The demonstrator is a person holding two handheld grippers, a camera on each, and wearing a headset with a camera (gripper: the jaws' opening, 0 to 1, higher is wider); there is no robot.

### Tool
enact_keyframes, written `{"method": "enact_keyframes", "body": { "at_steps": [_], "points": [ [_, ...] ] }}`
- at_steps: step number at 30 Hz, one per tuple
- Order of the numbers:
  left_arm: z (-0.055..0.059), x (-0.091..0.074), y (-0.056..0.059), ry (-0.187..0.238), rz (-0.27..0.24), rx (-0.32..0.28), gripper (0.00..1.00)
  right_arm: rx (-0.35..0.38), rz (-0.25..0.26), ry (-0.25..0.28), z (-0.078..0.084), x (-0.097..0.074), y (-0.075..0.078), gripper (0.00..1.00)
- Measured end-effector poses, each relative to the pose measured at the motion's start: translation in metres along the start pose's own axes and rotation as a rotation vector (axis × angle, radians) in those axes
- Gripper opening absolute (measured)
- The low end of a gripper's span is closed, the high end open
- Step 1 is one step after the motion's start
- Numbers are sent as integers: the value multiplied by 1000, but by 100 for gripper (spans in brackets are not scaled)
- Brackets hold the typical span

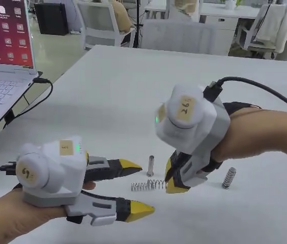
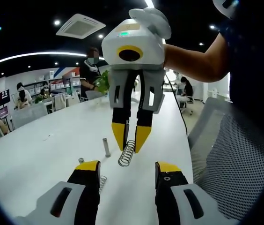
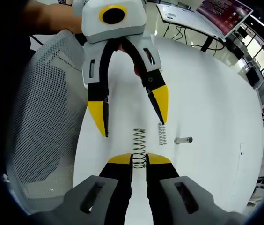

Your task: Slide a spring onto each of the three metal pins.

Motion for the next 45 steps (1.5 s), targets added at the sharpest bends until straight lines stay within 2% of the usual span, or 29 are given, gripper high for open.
{"method": "enact_keyframes", "body": {
  "at_steps": [32,45],
  "points": [
    [-1,5,6,6,38,29,5,-49,-23,1,-3,-1,-8,8],
    [0,5,5,3,43,26,2,-59,-23,6,-3,-1,-9,8]
  ]
}}
Point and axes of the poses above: the centre of the closed fingertips' face, and the gripper's own axes: x roughly forward along the fingers, y roughly to its right, z roughly out of its underside, the point moved 2 cm from there along -x, roughly backward along the fingers, and after that the axes turned 14 degrees about z, right-handed, at the moved point
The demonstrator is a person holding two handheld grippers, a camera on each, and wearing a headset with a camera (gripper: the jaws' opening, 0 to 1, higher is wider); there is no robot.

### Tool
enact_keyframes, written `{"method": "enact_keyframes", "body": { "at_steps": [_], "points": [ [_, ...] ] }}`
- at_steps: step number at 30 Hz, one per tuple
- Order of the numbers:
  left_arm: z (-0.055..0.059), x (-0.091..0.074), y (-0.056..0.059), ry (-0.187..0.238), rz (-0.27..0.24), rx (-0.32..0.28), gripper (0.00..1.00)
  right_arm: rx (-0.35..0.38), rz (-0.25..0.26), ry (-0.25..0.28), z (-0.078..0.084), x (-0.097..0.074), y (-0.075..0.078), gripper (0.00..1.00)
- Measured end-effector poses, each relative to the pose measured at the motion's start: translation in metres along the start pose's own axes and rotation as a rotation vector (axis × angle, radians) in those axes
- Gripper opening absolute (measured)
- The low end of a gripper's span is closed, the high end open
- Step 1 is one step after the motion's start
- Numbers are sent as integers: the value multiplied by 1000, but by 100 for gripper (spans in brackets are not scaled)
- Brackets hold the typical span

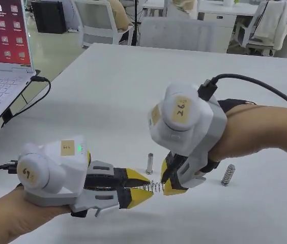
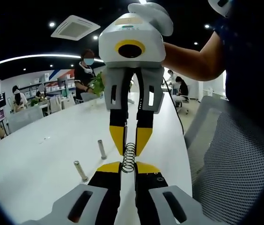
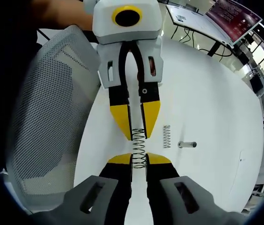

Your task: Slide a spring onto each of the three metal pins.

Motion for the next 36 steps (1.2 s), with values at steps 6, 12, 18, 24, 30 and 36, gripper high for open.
{"method": "enact_keyframes", "body": {
  "at_steps": [6,12,18,24,30,36],
  "points": [
    [0,0,1,0,6,4,2,7,-3,0,0,0,-1,8],
    [-1,-1,1,6,6,2,2,15,-2,3,0,1,-1,9],
    [-3,-2,0,15,-1,2,2,24,0,8,0,1,0,10],
    [-5,-4,0,24,-2,2,2,33,-1,10,2,2,-1,12],
    [-10,-5,1,40,-2,8,2,49,-6,5,8,5,-1,12],
    [-16,-6,2,60,0,12,2,64,-9,4,10,6,-2,12]
  ]
}}
Point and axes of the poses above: the centre of the closed fingertips' face, and the gripper's own axes: x roughly forward along the fingers, y roughly to its right, z roughly out of its underside, the point moved 2 cm from there along -x, roughly backward along the fingers, and after that the axes turned 14 degrees about z, right-handed, at the moved point
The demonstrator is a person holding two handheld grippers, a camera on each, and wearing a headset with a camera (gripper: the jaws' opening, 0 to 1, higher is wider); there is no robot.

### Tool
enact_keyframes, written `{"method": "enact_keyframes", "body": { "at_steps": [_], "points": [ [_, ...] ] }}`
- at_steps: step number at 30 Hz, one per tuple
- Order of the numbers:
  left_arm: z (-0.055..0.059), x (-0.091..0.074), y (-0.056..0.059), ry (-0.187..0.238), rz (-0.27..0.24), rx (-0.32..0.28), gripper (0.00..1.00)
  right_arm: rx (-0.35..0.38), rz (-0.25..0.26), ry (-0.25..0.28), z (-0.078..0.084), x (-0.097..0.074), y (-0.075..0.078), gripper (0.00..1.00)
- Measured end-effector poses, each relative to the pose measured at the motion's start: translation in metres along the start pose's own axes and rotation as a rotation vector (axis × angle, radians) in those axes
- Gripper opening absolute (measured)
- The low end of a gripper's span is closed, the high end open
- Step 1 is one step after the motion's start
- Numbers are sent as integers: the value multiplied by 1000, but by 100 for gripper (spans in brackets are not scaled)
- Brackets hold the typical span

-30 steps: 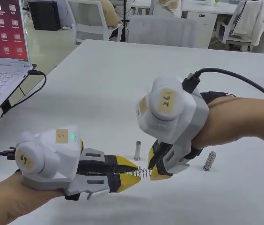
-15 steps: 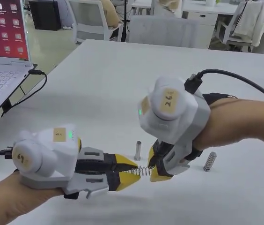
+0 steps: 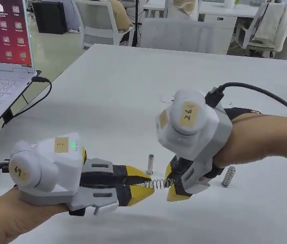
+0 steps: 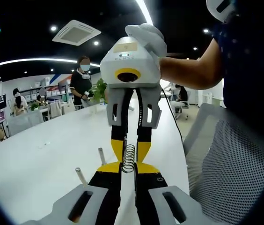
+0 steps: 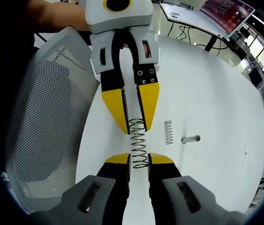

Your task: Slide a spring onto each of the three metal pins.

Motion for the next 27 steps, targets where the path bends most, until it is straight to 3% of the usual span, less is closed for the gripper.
{"method": "enact_keyframes", "body": {
  "at_steps": [14,27],
  "points": [
    [-2,0,1,2,-2,9,2,-2,8,7,1,-1,1,9],
    [4,1,0,-25,-1,11,2,16,16,56,-13,-15,4,9]
  ]
}}
Point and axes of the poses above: the centre of the closed fingertips' face, and the gripper's own axes: x roughly forward along the fingers, y roughly to its right, z roughly out of its underside, the point moved 2 cm from there along -x, roughly backward along the fingers, and after that the axes turned 14 degrees about z, right-handed, at the moved point
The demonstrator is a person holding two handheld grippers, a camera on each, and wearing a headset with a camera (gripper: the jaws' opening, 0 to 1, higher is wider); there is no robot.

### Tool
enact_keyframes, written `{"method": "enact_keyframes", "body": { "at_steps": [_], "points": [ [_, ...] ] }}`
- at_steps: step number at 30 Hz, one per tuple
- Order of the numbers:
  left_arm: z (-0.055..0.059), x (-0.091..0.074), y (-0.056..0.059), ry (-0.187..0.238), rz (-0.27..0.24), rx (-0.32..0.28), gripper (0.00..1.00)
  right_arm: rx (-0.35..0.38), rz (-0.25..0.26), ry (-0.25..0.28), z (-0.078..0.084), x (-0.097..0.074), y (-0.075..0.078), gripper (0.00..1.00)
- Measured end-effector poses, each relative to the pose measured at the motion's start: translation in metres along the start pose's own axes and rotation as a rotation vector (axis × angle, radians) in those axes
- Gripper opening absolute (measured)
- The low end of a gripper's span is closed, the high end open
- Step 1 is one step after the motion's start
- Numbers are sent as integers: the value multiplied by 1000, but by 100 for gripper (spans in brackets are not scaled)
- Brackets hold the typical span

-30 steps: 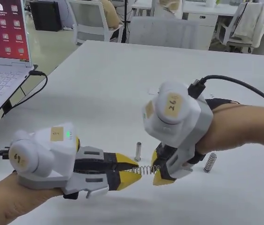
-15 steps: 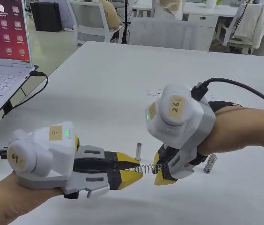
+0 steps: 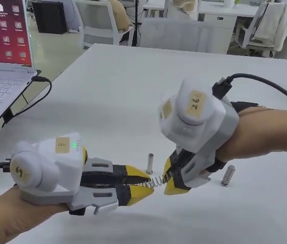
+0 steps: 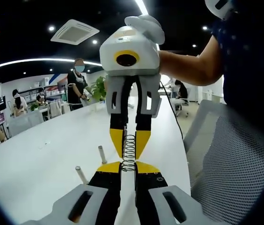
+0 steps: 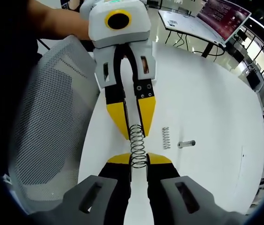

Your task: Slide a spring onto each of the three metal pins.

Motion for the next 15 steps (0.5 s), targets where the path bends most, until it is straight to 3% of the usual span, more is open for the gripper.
{"method": "enact_keyframes", "body": {
  "at_steps": [15],
  "points": [
    [2,2,0,-12,5,5,2,2,-8,49,-17,-7,-1,9]
  ]
}}
Point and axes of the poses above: the centre of the closed fingertips' face, and the gripper's own axes: x roughly forward along the fingers, y roughly to its right, z roughly out of its underside, the point moved 2 cm from there along -x, roughly backward along the fingers, and after that the axes turned 14 degrees about z, right-handed, at the moved point
